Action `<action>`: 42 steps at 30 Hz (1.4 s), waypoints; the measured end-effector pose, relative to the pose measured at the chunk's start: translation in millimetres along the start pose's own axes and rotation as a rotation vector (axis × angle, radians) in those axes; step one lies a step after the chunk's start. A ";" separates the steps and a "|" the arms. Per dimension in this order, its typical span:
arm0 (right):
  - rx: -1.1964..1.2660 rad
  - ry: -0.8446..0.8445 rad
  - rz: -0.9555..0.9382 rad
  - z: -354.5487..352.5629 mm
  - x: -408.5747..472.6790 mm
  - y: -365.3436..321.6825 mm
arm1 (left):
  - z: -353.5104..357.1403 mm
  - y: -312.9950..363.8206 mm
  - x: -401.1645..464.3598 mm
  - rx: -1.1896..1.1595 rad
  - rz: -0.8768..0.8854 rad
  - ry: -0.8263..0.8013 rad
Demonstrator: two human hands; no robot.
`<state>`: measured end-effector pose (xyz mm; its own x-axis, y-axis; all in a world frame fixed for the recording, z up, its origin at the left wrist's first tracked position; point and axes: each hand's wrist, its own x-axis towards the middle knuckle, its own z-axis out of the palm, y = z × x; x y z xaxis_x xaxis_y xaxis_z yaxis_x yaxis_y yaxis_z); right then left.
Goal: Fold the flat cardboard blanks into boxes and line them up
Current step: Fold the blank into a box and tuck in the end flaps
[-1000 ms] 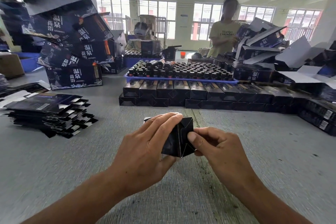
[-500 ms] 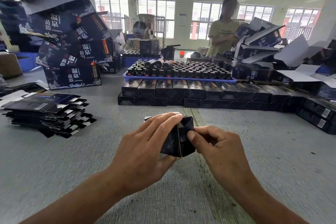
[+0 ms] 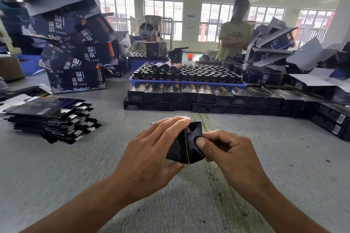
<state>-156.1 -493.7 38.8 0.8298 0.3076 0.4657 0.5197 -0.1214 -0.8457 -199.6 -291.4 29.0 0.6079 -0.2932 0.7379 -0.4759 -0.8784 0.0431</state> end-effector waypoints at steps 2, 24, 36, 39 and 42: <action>-0.039 0.015 0.001 1.3 -0.1 1.0 | 0.6 -1.2 -0.2 0.012 0.015 -0.014; -0.164 0.003 0.037 3.0 0.9 6.5 | 1.3 -2.5 0.7 0.036 0.035 -0.083; -0.019 -0.124 0.082 3.4 -1.3 7.7 | 1.3 -3.0 -0.4 0.010 0.040 -0.106; -0.006 -0.124 0.125 6.0 0.7 9.3 | 5.7 0.1 -0.8 0.098 0.181 -0.151; 0.085 -0.077 0.204 1.3 5.9 13.4 | 7.4 -3.0 -2.3 0.126 0.145 -0.074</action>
<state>-144.5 -492.3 29.9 0.8965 0.3558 0.2640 0.3206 -0.1097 -0.9408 -194.9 -291.0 22.2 0.5862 -0.4431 0.6783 -0.4816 -0.8638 -0.1481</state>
